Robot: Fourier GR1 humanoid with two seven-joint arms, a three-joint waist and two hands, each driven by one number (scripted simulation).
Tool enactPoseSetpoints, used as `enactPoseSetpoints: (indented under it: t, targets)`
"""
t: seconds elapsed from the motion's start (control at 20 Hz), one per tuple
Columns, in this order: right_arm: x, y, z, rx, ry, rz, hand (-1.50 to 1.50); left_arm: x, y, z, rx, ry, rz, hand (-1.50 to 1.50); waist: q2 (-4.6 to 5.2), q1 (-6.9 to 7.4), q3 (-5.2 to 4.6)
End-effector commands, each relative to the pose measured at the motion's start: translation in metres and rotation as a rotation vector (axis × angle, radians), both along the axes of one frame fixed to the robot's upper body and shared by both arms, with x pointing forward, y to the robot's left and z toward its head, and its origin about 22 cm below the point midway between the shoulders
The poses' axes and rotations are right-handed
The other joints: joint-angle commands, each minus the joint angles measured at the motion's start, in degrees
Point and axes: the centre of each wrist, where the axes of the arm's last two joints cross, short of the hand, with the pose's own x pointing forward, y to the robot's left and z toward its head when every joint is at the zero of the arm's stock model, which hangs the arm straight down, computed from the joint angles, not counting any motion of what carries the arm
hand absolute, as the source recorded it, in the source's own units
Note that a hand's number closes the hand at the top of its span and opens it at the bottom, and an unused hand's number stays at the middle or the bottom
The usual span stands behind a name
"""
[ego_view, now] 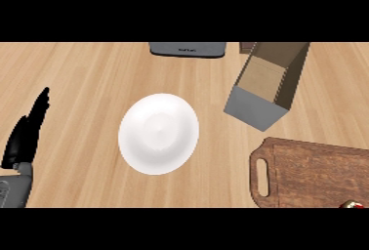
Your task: Pick the tomato from the cutting board and place it in the cardboard box
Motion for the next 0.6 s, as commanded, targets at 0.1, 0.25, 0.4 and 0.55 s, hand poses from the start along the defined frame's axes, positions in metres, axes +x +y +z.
enactPoseSetpoints:
  t: [0.1,0.25,0.4,0.55]
  targets:
    - [0.026,0.010,0.021,0.107,-0.176,0.151,1.50,-0.003,0.004,0.001,-0.005,0.008,-0.002,0.00,-0.23,-0.16,-0.10]
    - [0.034,0.009,0.040,0.127,-0.146,0.210,1.50,-0.009,-0.008,-0.004,0.018,0.006,0.012,0.00,-0.50,-0.73,-0.16]
    - [0.059,0.044,0.042,0.197,-0.087,0.268,1.50,-0.011,-0.004,0.001,0.000,0.019,0.018,0.00,-0.69,-0.82,-0.22]
    - [0.080,0.078,0.046,0.269,-0.043,0.301,1.50,-0.008,-0.001,-0.007,-0.008,0.024,0.023,0.00,-0.82,-1.75,-0.31]
